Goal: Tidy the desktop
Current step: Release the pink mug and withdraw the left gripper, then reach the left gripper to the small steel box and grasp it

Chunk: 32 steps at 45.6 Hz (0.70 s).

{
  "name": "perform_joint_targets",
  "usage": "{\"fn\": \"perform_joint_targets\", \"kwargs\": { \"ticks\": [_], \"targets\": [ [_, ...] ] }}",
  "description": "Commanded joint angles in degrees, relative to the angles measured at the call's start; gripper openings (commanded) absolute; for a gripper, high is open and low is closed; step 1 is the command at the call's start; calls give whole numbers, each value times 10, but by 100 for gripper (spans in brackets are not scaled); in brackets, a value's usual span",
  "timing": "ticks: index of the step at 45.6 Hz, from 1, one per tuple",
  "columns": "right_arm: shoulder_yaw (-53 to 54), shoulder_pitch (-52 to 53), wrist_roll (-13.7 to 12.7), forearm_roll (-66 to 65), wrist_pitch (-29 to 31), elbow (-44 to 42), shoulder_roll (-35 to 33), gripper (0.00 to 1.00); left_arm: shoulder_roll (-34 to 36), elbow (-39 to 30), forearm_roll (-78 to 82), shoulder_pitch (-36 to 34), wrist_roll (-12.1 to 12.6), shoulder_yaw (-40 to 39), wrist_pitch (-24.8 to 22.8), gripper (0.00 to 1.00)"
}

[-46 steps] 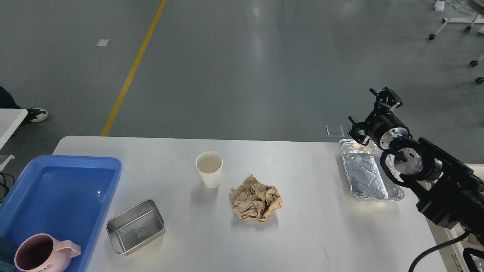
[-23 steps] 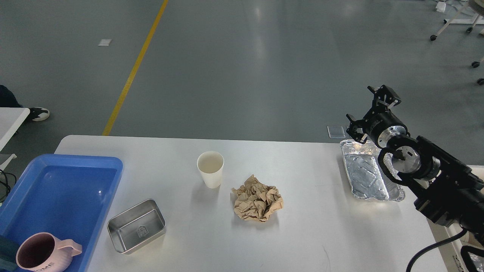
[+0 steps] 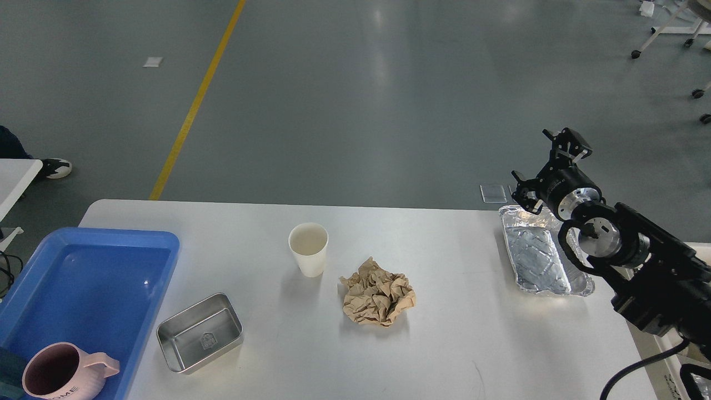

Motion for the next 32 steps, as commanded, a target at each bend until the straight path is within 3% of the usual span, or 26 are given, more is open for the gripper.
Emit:
{"fn": "perform_joint_targets", "kwargs": {
  "ticks": [1,9,16,23,32],
  "targets": [
    [0,0,0,0,0,1,0,100,-78,4,0,4,7,51,89,100],
    [0,-2,0,0,0,1,-3,100,-154,7,6,48,4,70,167,100],
    [0,-4,0,0,0,2,-3,100,-201,6,54,86,-22,68,215,100],
    [0,-5,0,0,0,1,-3,100,-218,6,86,120,-52,67,224,100],
    [0,-5,0,0,0,2,-3,100,-234,6,81,177,-43,66,242,100]
  ]
}}
